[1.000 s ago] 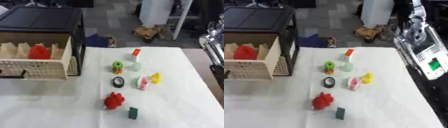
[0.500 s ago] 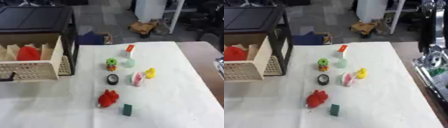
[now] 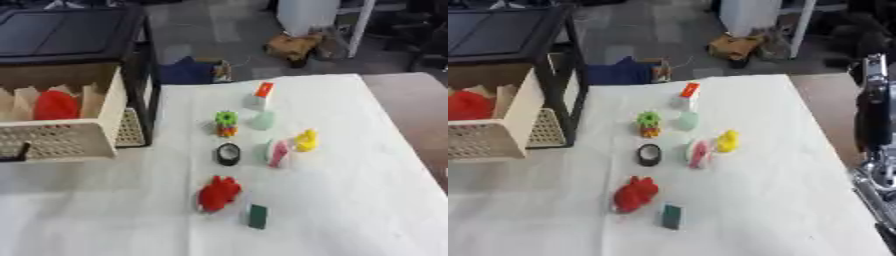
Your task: Pick up objects from table and place into drawer.
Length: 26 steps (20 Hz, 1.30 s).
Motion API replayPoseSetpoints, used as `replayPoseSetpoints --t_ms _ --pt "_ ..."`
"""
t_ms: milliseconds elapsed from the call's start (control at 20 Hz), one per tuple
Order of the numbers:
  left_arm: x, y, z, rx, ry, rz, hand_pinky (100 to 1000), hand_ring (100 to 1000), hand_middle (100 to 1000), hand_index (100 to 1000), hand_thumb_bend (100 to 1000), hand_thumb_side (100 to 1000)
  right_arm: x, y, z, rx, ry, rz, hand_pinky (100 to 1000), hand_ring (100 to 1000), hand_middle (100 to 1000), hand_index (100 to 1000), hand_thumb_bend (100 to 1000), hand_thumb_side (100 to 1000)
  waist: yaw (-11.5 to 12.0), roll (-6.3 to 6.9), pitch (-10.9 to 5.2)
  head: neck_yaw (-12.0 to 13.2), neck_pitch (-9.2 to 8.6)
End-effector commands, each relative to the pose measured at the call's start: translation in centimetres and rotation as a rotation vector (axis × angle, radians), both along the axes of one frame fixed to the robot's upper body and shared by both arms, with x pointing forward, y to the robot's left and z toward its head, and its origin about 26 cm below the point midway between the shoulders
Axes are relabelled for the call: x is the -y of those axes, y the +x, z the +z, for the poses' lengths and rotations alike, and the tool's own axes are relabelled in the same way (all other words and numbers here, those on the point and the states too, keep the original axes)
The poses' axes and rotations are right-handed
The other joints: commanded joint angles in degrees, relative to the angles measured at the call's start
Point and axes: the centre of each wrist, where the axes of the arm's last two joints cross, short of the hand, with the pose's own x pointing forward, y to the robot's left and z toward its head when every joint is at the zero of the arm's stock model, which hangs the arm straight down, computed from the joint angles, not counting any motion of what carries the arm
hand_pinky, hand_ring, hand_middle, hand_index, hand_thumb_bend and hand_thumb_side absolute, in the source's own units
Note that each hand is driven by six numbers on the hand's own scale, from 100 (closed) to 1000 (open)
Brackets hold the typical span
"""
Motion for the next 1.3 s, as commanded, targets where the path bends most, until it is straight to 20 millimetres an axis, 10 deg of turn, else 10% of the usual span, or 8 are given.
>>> replayPoseSetpoints --t_ms 50,1300 --pt "-0.7 -0.2 0.6 0.025 0.031 0.020 556 532 593 784 100 1000 0.2 -0.5 -0.1 -0.020 -0.010 0.042 642 696 670 879 100 1000 -0.15 0.14 -0.55 1.50 -0.20" --pt "-7.6 -1.7 0.5 -0.014 0.600 0.343 484 480 593 809 100 1000 1.5 -1.8 -2.5 -0.014 0.118 0.013 651 674 626 827 100 1000 -1.21 0.14 -0.59 4.00 0.44"
